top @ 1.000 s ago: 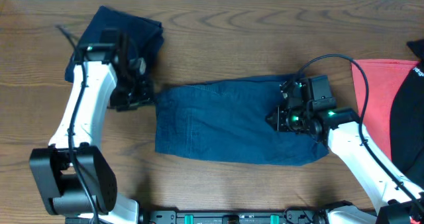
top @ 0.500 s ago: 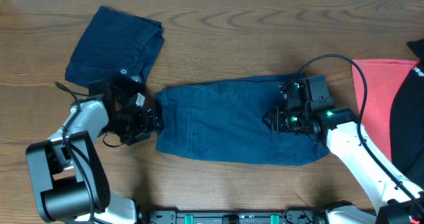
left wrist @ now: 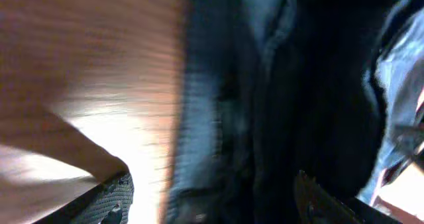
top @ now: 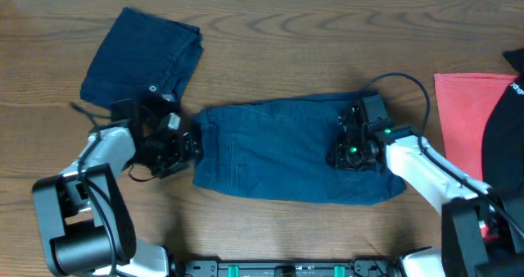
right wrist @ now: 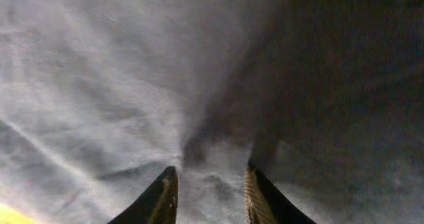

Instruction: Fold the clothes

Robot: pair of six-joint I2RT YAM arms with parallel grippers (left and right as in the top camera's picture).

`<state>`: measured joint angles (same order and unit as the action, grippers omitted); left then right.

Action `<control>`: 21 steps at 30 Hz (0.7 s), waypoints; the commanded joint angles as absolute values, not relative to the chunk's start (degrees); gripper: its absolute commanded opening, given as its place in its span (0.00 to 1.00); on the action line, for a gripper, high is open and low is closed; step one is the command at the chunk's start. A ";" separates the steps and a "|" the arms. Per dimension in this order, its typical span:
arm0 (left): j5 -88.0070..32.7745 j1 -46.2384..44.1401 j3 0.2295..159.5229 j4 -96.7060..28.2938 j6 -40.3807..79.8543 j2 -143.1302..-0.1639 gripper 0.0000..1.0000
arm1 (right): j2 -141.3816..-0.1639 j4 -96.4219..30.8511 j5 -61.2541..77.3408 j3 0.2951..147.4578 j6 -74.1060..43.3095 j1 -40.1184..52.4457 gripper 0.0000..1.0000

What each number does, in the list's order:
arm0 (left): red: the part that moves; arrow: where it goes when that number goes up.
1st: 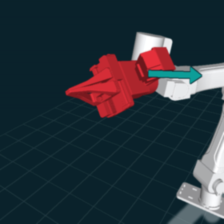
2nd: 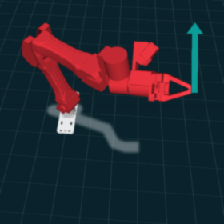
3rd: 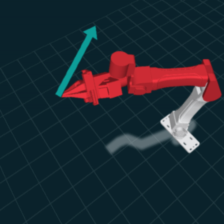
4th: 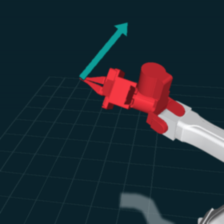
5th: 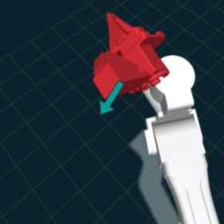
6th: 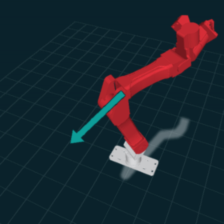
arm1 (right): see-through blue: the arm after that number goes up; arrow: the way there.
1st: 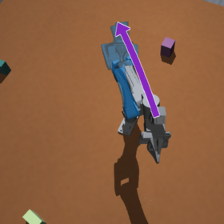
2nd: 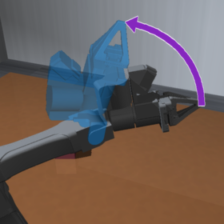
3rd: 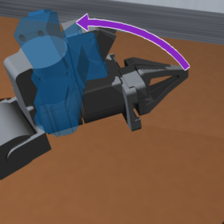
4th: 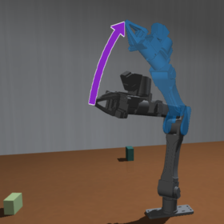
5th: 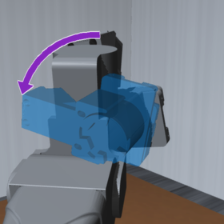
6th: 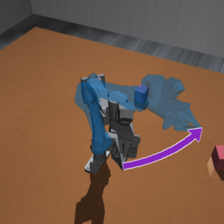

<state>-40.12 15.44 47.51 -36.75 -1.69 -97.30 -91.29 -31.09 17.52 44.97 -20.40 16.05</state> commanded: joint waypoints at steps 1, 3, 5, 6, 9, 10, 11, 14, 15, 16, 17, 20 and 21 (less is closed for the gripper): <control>-36.27 20.01 46.33 -36.95 -1.56 -98.45 0.80 | -91.96 -30.57 16.84 44.77 -20.73 16.58 0.28; -41.56 21.87 46.41 -36.69 -3.66 -98.45 0.80 | -91.96 -30.44 16.51 44.77 -20.73 16.58 0.24; -49.65 22.72 46.41 -36.36 -7.29 -98.45 0.82 | -92.03 -30.44 16.43 44.75 -20.73 16.58 0.20; -52.10 22.68 46.41 -36.38 -8.58 -98.45 0.82 | -92.05 -30.39 16.36 44.75 -20.75 16.58 0.20; -52.86 20.75 46.33 -36.60 -10.83 -98.45 0.85 | -92.05 -30.35 15.22 44.75 -20.78 16.58 0.20; -52.88 19.68 46.30 -36.56 -11.57 -98.48 0.85 | -92.05 -30.35 14.94 44.75 -20.78 16.58 0.20; -52.88 18.65 46.30 -36.38 -12.40 -98.48 0.86 | -92.05 -30.37 14.76 44.75 -20.78 16.58 0.20; -48.97 15.53 46.28 -34.96 -12.03 -98.48 0.86 | -92.05 -30.35 14.79 44.66 -20.78 16.58 0.20; -46.94 14.55 46.28 -34.54 -11.31 -98.48 0.86 | -92.05 -30.37 14.79 44.64 -20.78 16.58 0.20; -45.25 13.76 46.30 -34.28 -10.92 -98.48 0.86 | -92.05 -30.37 14.81 44.60 -20.78 16.58 0.20; -42.94 12.88 46.28 -33.89 -10.00 -98.48 0.86 | -92.05 -30.39 14.81 44.53 -20.82 16.58 0.20; -39.11 10.33 46.28 -32.62 -7.49 -98.50 0.86 | -92.05 -30.39 14.81 44.49 -20.82 16.58 0.19; -39.13 9.41 46.22 -31.83 -6.72 -98.50 0.87 | -92.05 -30.39 14.81 44.49 -20.84 16.58 0.19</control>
